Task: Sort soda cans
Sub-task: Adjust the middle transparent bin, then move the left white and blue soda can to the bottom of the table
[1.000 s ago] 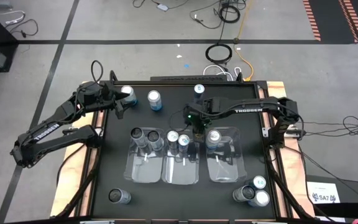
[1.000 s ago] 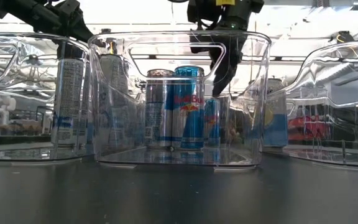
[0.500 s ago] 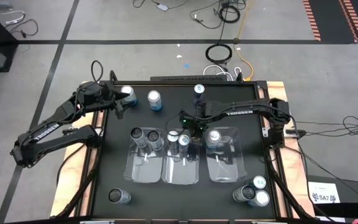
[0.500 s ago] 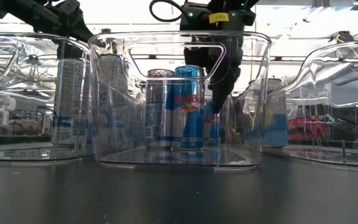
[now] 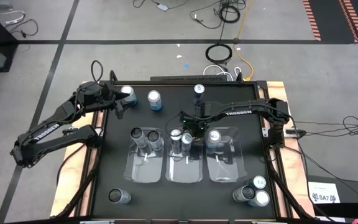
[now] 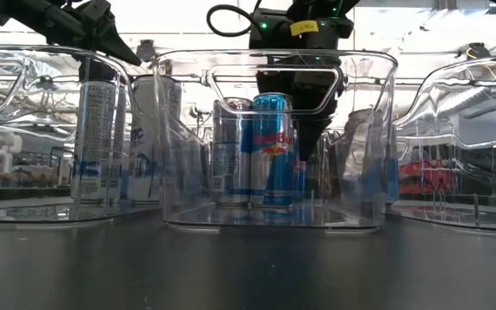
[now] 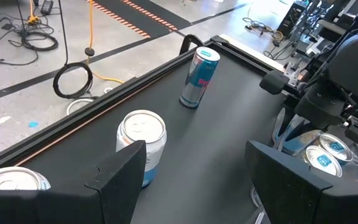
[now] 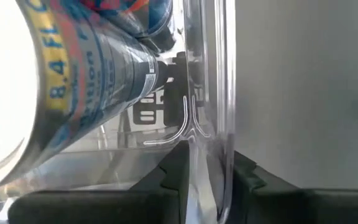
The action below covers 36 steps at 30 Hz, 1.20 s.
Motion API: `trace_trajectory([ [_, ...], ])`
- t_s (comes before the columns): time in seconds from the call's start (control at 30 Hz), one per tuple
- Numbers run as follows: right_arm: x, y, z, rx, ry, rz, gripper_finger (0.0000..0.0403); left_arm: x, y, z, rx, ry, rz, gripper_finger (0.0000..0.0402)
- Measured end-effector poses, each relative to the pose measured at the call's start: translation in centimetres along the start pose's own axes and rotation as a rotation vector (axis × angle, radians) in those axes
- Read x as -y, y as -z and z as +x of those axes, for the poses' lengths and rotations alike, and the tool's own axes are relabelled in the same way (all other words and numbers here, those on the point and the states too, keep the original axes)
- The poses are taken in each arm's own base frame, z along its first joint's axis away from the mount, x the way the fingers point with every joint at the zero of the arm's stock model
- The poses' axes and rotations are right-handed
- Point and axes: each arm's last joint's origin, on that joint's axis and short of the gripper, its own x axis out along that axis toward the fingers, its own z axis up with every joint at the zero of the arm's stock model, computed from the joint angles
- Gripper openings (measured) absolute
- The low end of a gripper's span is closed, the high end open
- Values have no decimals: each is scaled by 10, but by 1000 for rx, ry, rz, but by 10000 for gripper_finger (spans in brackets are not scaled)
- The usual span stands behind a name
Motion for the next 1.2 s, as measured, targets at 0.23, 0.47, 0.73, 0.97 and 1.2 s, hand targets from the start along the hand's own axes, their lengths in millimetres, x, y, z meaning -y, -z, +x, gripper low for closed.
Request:
trace_trajectory([
  [0.23,0,-1,0,10,-3,-10,55,0,0,0,0,0,0,284],
  [0.47,0,-2,-10,43,-8,-21,96,0,0,0,0,0,0,284],
  [0.73,0,-9,-60,62,4,-13,164,0,0,0,1,0,1,284],
  [0.97,1,-6,-106,27,92,139,174,0,-1,0,5,1,2,284],
  [1.2,-8,13,-135,100,129,303,174,0,-1,0,6,1,3,284],
])
